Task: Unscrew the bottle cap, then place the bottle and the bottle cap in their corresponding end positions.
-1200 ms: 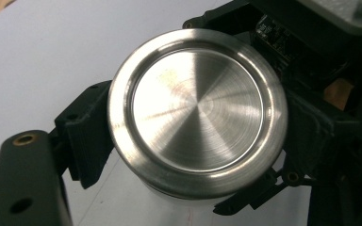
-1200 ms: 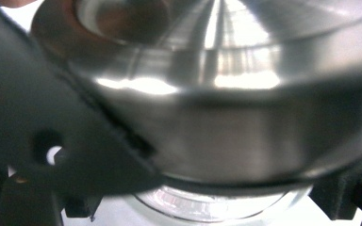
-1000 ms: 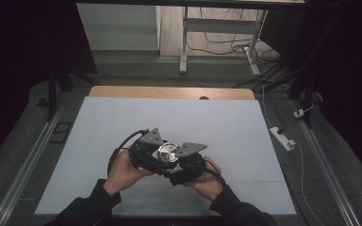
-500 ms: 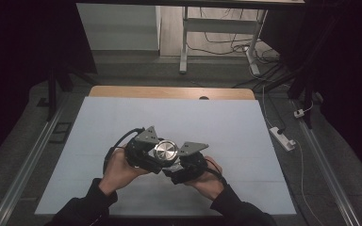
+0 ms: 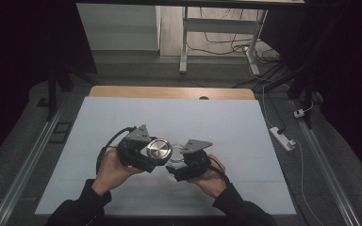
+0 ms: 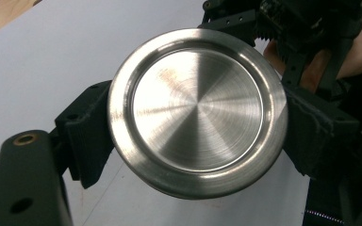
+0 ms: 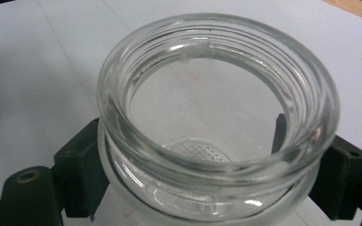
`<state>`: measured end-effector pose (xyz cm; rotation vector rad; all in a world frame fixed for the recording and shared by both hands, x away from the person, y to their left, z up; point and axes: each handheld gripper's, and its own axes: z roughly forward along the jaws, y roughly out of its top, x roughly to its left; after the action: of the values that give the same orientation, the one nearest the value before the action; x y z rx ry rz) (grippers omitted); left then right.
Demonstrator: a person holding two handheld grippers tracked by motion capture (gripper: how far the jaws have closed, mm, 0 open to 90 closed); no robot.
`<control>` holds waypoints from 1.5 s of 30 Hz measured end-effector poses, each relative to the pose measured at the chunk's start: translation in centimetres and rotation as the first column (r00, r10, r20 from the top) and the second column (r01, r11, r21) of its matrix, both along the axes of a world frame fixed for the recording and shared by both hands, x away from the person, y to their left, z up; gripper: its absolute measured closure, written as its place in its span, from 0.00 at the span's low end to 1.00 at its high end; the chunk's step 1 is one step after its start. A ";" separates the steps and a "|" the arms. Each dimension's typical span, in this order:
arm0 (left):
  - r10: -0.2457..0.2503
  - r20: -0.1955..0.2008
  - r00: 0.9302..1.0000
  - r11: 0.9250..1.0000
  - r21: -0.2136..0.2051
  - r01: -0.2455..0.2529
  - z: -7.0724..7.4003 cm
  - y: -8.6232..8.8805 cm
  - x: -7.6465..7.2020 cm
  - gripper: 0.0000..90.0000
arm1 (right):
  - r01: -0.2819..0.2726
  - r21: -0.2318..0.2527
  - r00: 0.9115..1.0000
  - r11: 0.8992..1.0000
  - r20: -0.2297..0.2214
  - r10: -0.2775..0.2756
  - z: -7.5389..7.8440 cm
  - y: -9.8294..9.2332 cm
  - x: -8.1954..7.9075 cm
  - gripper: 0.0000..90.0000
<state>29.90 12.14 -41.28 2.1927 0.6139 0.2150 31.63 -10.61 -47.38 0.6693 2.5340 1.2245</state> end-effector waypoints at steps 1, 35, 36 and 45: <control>0.000 0.000 1.000 1.000 0.001 0.000 0.0 0.1 0.0 0.21 | 0.002 0.001 1.000 1.000 0.001 -0.002 0.0 0.0 0.0 0.17; -0.029 -0.050 0.998 0.999 -0.015 0.028 -2.9 1.2 -1.6 0.21 | 0.063 0.007 0.998 0.998 0.015 -0.063 0.5 -1.3 1.9 0.17; -0.032 -0.049 0.998 0.999 -0.015 0.031 -3.0 1.1 -1.6 0.21 | 0.063 0.007 0.998 0.998 0.015 -0.063 0.5 -1.3 1.9 0.17; -0.058 -0.035 0.998 0.998 -0.007 0.058 -3.8 0.2 -2.1 0.21 | 0.073 0.000 0.997 0.997 0.017 -0.073 0.5 -0.9 2.8 0.17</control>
<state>27.78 12.29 -45.11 2.2091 0.5692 0.1441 34.43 -11.56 -46.89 0.7410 2.4727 1.1997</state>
